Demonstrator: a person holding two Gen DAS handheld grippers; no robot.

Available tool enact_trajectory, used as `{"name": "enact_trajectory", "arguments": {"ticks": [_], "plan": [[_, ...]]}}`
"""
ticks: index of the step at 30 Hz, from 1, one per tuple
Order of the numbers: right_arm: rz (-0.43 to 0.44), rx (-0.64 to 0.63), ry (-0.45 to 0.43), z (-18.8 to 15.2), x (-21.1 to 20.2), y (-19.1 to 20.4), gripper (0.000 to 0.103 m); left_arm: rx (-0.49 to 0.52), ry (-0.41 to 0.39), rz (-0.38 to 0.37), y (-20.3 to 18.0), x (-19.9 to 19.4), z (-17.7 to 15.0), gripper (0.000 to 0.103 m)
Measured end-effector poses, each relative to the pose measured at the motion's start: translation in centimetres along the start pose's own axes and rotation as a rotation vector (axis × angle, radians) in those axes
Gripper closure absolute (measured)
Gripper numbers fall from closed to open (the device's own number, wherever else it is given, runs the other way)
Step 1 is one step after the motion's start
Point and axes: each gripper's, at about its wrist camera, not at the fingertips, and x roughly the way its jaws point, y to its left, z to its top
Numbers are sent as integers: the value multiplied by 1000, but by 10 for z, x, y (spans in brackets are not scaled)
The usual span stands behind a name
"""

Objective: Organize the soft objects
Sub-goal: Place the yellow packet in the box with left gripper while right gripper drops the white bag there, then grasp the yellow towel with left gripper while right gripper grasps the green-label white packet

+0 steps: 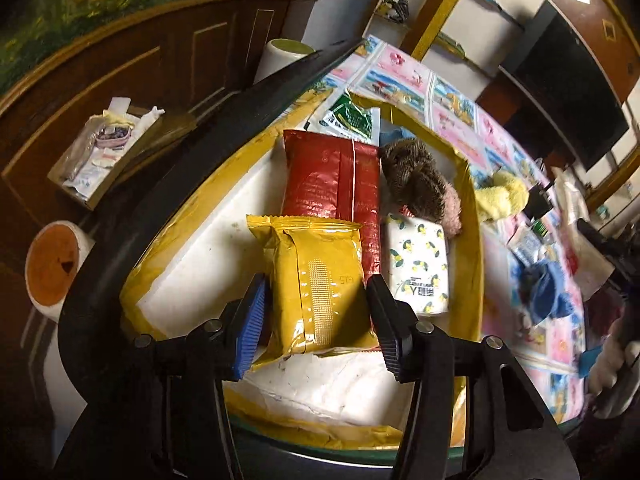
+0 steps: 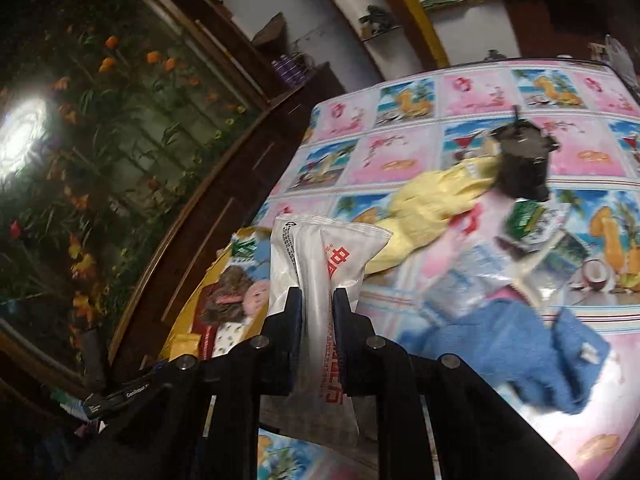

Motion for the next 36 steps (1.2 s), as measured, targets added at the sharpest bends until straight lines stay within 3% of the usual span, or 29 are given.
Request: {"name": "enact_trajectory", "arguments": {"ticks": [6, 10, 15, 21, 22, 24, 26, 28, 32, 34, 36], "plan": [[9, -112, 86, 11, 66, 64, 90, -23, -83, -83, 7, -24, -6, 53], [-87, -186, 124, 18, 112, 89, 90, -10, -75, -119, 10, -28, -9, 53], [-226, -182, 178, 23, 168, 81, 87, -26, -56, -122, 19, -25, -10, 53], [-269, -207, 174, 27, 181, 79, 83, -47, -59, -126, 24, -23, -10, 53], [-287, -238, 180, 27, 182, 81, 78, -46, -62, -126, 22, -24, -10, 53], [-272, -226, 172, 31, 174, 80, 72, -40, -70, -132, 20, -27, -11, 53], [-139, -138, 102, 40, 151, 74, 73, -32, -78, -133, 18, -30, -11, 53], [-63, -89, 51, 44, 124, 68, 72, -22, -88, -138, 14, -36, -12, 53], [-39, -90, -14, 38, 61, 40, 66, 11, -123, -191, 2, -48, -14, 53], [-71, -68, -51, 31, 30, 14, 60, 20, -120, -307, -9, -52, -14, 53], [-153, -45, -85, 25, 7, -18, 59, 16, -71, -509, -27, -48, -12, 53]]}}
